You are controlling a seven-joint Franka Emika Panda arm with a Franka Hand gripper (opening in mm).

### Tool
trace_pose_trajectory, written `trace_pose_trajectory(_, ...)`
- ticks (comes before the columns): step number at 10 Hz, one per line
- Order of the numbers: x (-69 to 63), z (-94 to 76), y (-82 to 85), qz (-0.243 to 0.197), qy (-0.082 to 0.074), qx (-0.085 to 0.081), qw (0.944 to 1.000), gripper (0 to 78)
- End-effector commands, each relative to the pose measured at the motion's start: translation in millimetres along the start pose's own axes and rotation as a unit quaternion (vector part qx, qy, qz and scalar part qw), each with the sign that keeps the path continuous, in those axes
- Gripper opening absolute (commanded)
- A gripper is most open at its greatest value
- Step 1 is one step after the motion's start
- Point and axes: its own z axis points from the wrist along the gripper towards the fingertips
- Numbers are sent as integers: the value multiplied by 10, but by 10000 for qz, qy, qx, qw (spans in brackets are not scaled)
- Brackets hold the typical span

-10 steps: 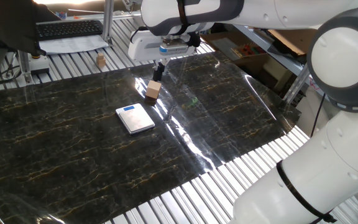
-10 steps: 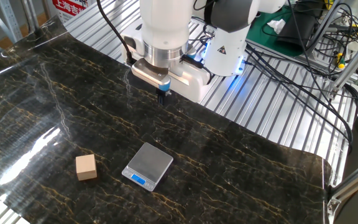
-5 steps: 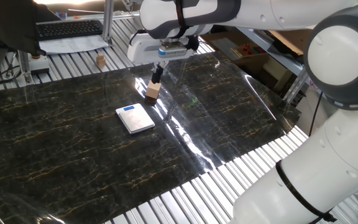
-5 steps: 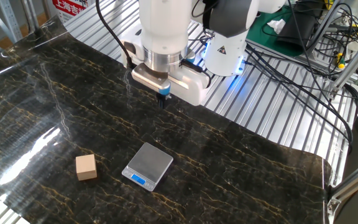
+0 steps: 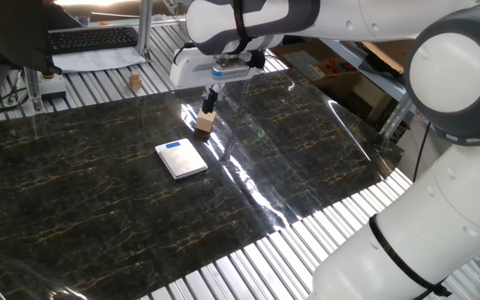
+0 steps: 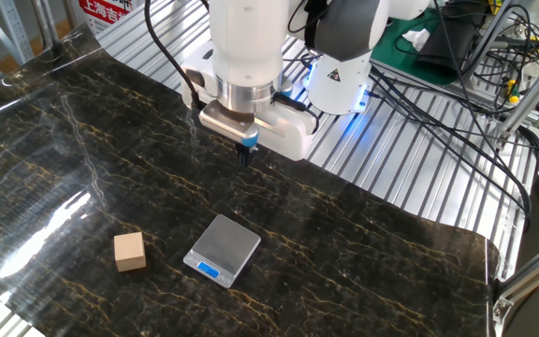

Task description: Place the block on the scale

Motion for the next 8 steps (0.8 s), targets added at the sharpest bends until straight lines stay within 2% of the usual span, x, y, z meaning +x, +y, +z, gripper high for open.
trace_pose_trajectory(1, -9, -8, 2, 64, 116, 99, 9999, 0)
trace_pose_trajectory(3, -9, -8, 1, 51, 115, 238, 9996, 0)
trace_pose_trajectory(4, -10, -9, 1, -105, 96, 432, 9990, 0)
trace_pose_trajectory(5, -9, -10, 0, -112, 79, 467, 9988, 0)
trace_pose_trajectory(8, -2, -42, -4, 239, 62, 402, 9989, 0)
